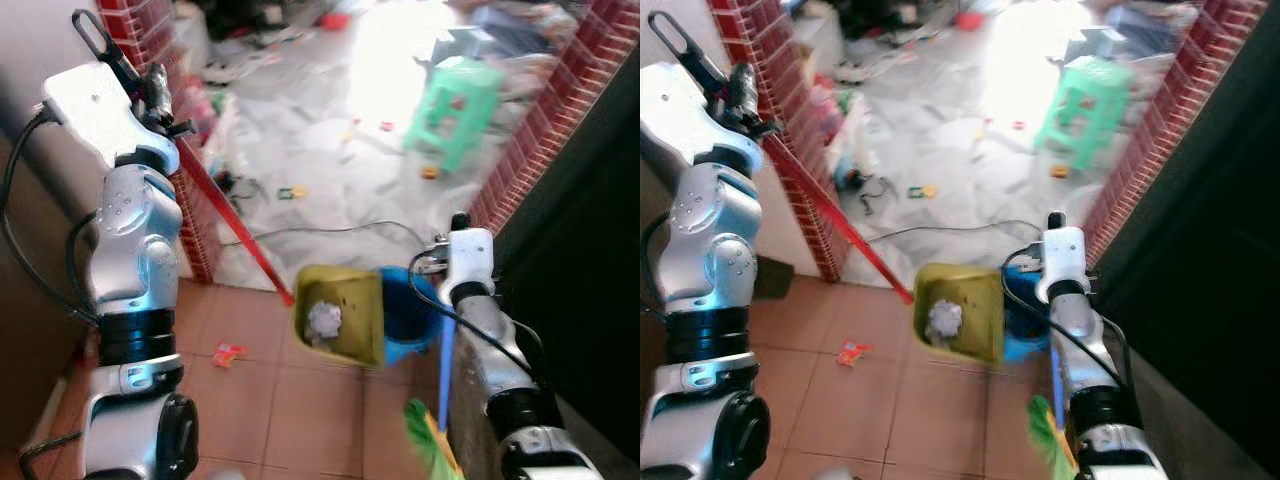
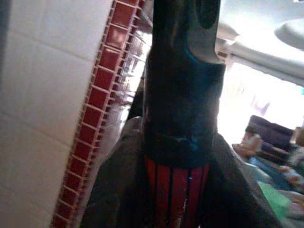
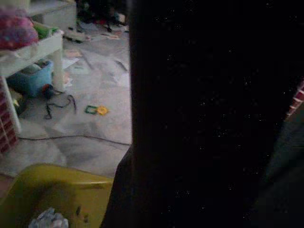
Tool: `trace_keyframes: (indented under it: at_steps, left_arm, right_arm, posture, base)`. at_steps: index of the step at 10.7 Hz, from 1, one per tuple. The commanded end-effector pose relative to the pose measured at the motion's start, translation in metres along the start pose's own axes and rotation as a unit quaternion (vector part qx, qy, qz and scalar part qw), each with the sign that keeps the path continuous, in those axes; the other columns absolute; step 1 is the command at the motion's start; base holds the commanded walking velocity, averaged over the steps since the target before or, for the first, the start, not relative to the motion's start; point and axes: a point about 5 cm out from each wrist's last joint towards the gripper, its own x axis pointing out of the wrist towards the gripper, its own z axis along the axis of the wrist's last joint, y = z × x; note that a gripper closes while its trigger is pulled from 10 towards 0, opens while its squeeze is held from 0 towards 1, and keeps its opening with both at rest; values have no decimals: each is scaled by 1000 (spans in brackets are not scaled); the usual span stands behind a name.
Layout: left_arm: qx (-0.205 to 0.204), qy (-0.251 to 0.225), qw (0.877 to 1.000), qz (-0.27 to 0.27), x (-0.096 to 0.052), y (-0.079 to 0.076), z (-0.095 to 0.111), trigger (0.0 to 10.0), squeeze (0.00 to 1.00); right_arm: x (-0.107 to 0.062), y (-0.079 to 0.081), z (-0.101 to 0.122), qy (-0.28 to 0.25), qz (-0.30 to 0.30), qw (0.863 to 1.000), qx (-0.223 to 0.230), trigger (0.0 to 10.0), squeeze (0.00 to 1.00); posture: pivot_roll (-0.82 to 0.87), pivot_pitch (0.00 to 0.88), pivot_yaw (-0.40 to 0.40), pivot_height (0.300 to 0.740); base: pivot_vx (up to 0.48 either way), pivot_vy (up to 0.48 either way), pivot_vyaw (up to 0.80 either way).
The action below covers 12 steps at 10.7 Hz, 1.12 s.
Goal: Sweep floor
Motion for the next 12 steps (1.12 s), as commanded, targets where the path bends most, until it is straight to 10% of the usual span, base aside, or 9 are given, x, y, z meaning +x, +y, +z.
trace_keyframes:
  at_steps: [1,8,12]
  left_arm:
    - [-27,-35,998,-35,3,-23,13,10000,0]
    - [-21,-36,999,-29,4,-23,13,10000,0]
    - [76,-69,991,-87,-1,-40,10,10000,0]
  right_arm:
    - [-1,-14,1,-3,-21,1000,0,10000,0]
    - [-1,-14,0,-1,-17,1000,-2,10000,0]
    - [-1,-15,1,-2,-17,1000,-2,10000,0]
  posture:
    - [-101,0,-28,740]
    - [-101,0,-34,740]
    - [-105,0,-32,740]
  base:
    - [480,0,-631]
    - [331,0,-89]
    - [0,0,0]
